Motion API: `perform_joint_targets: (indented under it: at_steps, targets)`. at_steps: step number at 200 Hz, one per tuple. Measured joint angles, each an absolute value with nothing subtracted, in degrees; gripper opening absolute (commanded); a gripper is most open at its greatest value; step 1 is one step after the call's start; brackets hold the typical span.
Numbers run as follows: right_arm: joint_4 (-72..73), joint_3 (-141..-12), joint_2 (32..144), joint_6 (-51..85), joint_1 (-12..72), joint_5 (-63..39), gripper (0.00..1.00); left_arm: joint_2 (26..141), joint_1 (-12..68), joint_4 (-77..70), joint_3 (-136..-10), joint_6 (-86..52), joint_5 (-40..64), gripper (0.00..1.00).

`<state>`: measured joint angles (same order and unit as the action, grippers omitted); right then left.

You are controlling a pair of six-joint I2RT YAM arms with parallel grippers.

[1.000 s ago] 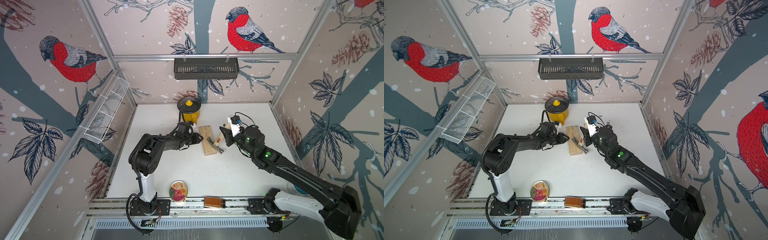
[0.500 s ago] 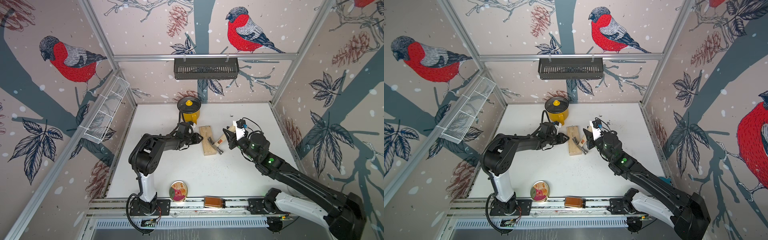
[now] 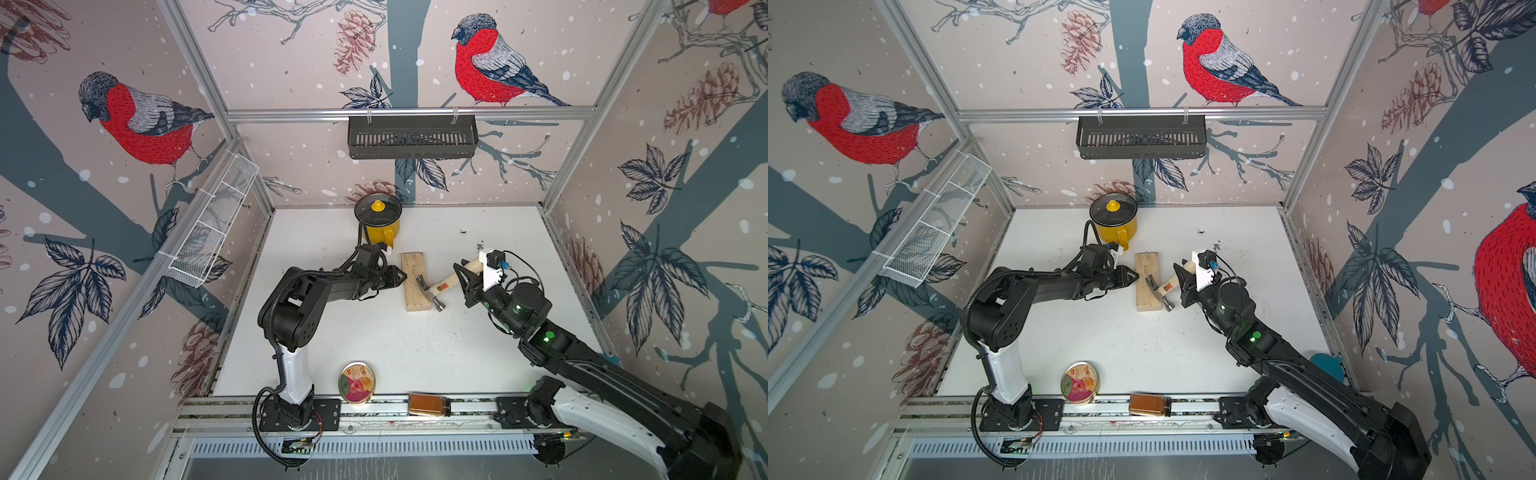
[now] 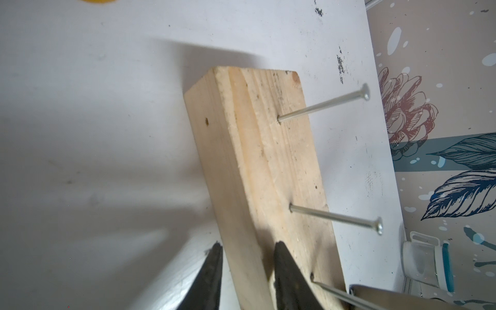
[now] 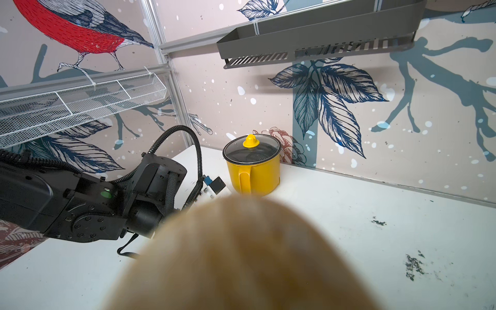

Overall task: Use a claw hammer to pull out a nail
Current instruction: Remove the nail from the mounting plate.

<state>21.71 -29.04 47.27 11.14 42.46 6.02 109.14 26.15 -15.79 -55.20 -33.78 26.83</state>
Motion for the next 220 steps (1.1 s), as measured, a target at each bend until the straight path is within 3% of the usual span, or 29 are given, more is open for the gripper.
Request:
perform_joint_targets:
  at_steps: [73,220]
  targets:
    - [24.1,-23.5,41.4,13.6,42.5,7.8,0.00,109.1,26.3,-16.0,-55.1,-34.5,26.8,0.33]
    - [21.8,-24.0,40.0,14.9,42.3,9.8,0.00,109.1,26.3,-17.5,-54.4,-35.6,27.1,0.33]
